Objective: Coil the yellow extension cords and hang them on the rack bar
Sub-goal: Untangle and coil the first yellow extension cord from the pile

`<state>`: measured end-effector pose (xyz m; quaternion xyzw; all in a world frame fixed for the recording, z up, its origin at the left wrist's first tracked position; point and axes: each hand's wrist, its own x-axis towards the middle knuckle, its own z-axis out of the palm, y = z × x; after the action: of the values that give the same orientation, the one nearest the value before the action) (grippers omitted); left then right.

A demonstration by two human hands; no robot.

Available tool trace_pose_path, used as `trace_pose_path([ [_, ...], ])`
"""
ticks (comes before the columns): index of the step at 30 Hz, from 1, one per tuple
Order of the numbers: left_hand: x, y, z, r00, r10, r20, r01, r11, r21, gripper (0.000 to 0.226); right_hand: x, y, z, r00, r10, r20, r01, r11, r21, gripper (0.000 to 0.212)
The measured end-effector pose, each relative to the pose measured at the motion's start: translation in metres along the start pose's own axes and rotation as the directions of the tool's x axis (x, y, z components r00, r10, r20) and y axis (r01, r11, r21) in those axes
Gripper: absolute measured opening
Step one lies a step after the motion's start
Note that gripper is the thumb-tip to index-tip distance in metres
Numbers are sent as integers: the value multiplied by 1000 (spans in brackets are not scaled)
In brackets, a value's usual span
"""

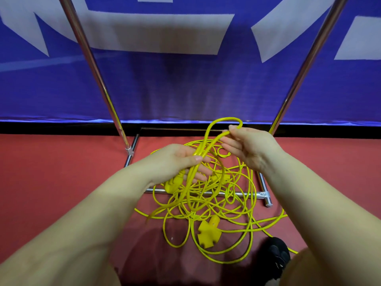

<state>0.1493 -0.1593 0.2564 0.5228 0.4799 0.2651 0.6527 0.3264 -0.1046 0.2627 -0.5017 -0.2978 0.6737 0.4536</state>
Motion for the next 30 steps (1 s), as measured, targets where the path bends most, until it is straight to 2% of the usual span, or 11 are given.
trace_pose_path([
  [2,-2,1,2,1000,0,16,-1,999,44,18,0,-1,2,999,-28,16,28,1000,14,11],
  [4,-2,2,1,997,28,-75,-27,1000,15,17,-3,-2,5,997,-62,53,64,997,-35,14],
  [6,2,3,-4,968,63,-241,-92,990,-110,15,-9,1,8,992,-72,105,99,953,-287,23],
  [8,5,6,-10,924,59,-377,-186,933,-309,14,-16,12,12,978,-75,196,180,779,-600,31],
  [10,7,8,-12,889,43,-456,-266,858,-439,14,-21,26,18,952,-58,301,273,605,-748,35],
  [14,8,10,-12,864,36,-503,-312,822,-476,16,-22,40,26,886,-94,454,448,426,-786,27],
  [18,10,7,-20,825,11,-565,-312,843,-439,19,-21,32,24,829,-324,456,518,138,-844,20],
  [21,9,6,-25,808,-6,-590,-275,881,-385,15,-17,34,21,845,-279,456,502,117,-857,19],
  [24,8,2,-34,779,-36,-626,-234,910,-344,14,-15,38,16,861,-102,499,508,236,-828,10],
  [27,6,-3,-46,795,-49,-605,-139,956,-259,21,-14,32,11,841,-354,409,530,387,-754,17],
  [30,6,-8,-50,804,-47,-593,-3,996,-84,26,-12,26,4,821,-482,306,477,284,-832,18],
])
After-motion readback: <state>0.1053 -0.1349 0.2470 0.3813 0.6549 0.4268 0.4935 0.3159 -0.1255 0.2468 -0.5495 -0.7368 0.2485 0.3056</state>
